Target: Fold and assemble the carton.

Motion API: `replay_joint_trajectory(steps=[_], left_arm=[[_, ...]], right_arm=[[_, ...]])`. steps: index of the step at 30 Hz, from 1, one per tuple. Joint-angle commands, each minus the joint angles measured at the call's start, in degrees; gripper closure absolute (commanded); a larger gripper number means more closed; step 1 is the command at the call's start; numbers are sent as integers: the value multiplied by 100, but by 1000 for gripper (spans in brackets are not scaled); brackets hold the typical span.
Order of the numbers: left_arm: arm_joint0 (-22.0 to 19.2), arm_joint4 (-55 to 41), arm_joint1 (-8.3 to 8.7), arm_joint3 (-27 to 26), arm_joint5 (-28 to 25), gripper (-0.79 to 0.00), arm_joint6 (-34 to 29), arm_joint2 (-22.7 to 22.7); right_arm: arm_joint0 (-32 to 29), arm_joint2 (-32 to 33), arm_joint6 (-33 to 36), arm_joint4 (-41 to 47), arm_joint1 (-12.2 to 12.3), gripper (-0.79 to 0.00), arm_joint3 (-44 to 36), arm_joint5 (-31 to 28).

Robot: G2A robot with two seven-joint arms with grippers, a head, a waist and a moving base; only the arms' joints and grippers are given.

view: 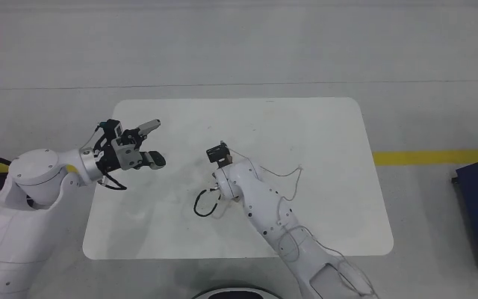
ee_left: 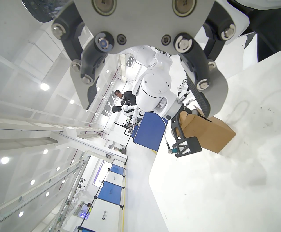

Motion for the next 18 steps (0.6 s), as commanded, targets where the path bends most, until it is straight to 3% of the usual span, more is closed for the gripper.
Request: replay_joint_trajectory(steps=[1,5,11,15,18], left_arm=[[0,0,0,0,0,-785,0,0],[0,0,0,0,0,-785,0,0],[0,0,0,0,0,-785,0,0],[0,0,0,0,0,-785,0,0],[0,0,0,0,0,-785,0,0]], right_arm=[[-74,62,0,-32,15,0,-133,-9],[-326,216,-181,108,51,0,-642,-174],[-1302,773,-692,377,219,0,-2420,-692],[-2085,1348,-1269,1111,337,0,-3480,-1308],[-2455,1847,-1777,1842,399,0,-3762,-1659]])
